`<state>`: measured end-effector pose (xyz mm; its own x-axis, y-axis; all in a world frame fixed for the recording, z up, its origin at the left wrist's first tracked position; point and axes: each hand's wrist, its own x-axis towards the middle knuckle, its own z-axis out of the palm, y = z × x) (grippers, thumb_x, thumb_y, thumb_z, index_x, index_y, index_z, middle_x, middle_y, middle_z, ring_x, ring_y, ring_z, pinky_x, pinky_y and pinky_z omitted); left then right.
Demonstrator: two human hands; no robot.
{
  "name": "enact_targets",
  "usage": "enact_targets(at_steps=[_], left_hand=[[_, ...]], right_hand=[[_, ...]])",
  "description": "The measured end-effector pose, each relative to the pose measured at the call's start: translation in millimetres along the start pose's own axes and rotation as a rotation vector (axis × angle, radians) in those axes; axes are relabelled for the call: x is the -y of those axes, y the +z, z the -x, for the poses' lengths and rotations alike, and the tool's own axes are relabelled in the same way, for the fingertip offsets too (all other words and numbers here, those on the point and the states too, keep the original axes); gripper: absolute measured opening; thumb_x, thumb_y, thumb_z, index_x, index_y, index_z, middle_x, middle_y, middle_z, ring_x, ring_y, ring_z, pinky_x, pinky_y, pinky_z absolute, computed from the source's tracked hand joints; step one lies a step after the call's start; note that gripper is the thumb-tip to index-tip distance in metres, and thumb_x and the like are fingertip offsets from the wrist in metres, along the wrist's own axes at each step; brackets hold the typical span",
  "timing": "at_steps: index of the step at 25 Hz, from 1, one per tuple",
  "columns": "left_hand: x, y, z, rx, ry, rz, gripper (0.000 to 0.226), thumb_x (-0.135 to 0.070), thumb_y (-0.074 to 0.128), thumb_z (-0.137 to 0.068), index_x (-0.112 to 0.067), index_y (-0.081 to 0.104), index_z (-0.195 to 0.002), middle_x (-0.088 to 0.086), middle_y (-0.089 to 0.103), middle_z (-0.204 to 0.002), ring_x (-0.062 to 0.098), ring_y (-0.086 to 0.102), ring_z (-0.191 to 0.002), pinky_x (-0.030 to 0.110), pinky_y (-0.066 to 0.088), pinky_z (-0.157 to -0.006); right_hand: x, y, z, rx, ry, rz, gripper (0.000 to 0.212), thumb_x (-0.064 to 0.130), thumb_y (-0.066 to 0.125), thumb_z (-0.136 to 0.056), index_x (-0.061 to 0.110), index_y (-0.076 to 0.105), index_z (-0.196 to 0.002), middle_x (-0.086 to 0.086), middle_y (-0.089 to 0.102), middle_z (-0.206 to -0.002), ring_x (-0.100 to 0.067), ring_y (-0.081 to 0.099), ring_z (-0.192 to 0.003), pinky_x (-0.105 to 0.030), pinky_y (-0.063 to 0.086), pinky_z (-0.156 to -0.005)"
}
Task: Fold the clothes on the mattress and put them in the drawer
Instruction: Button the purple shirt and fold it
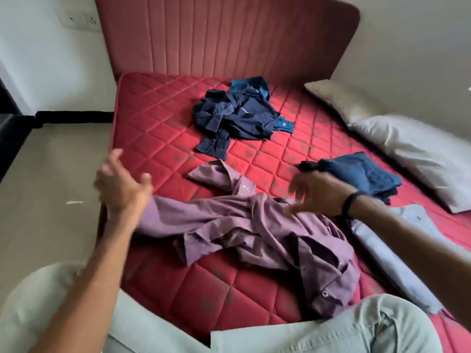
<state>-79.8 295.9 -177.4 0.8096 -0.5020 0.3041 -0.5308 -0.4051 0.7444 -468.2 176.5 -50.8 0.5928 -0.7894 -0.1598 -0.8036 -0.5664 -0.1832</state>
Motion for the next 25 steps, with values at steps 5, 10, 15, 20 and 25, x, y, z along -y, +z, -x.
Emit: enact_targets(at_steps=[5,10,15,20,25], left_hand=[[-41.2,37.4,69.0,0.852,0.495,-0.131,0.050,-0.067,0.079,-0.063,-0.030,0.074,-0.097,-0.011,0.074,-0.091,0.010,0.070,-0.088,0.034,0.057,-0.082],[-41.8,54.6,84.8,0.854,0.685,-0.048,0.027,-0.027,0.070,-0.071,-0.024,0.072,-0.097,-0.002,0.073,-0.100,0.023,0.068,-0.098,0.038,0.053,-0.086],[-65.2,14.9,68.2,1.126,0.379,0.127,0.026,-0.038,0.094,-0.070,-0.023,0.078,-0.083,0.000,0.073,-0.073,0.005,0.058,-0.064,0.028,0.044,-0.065],[-106.4,-30.7,82.0,1.329,0.121,0.384,0.038,-0.042,0.084,-0.082,-0.025,0.073,-0.115,-0.007,0.073,-0.079,0.004,0.065,-0.074,0.020,0.050,-0.072],[-184.5,-53.4,111.3,1.033,-0.186,0.901,0.020,-0.018,0.065,-0.099,-0.002,0.075,-0.106,0.021,0.075,-0.104,0.025,0.074,-0.086,0.035,0.062,-0.079]], right_hand=[[13.3,114.6,20.8,0.208,0.050,0.253,0.057,0.064,0.075,-0.064,0.030,0.050,-0.101,0.005,0.067,-0.100,-0.025,0.064,-0.096,-0.036,0.049,-0.077],[-27.2,79.5,8.0,0.123,0.084,-0.149,0.012,0.020,0.077,-0.079,0.027,0.069,-0.083,0.003,0.069,-0.082,-0.021,0.065,-0.078,-0.034,0.049,-0.073],[-59.1,3.5,16.3,-0.600,0.639,-0.195,0.018,0.016,0.065,-0.080,0.030,0.068,-0.091,-0.015,0.072,-0.107,-0.039,0.064,-0.108,-0.044,0.052,-0.086],[19.7,-6.9,48.5,-0.354,0.322,-0.447,0.049,0.059,0.082,-0.071,0.028,0.056,-0.099,-0.003,0.074,-0.093,-0.032,0.072,-0.090,-0.047,0.060,-0.078],[113.0,-18.7,75.3,-0.047,-0.111,-0.734,0.102,0.046,0.099,-0.057,0.029,0.043,-0.140,0.009,0.077,-0.109,-0.005,0.073,-0.102,-0.038,0.060,-0.095]])
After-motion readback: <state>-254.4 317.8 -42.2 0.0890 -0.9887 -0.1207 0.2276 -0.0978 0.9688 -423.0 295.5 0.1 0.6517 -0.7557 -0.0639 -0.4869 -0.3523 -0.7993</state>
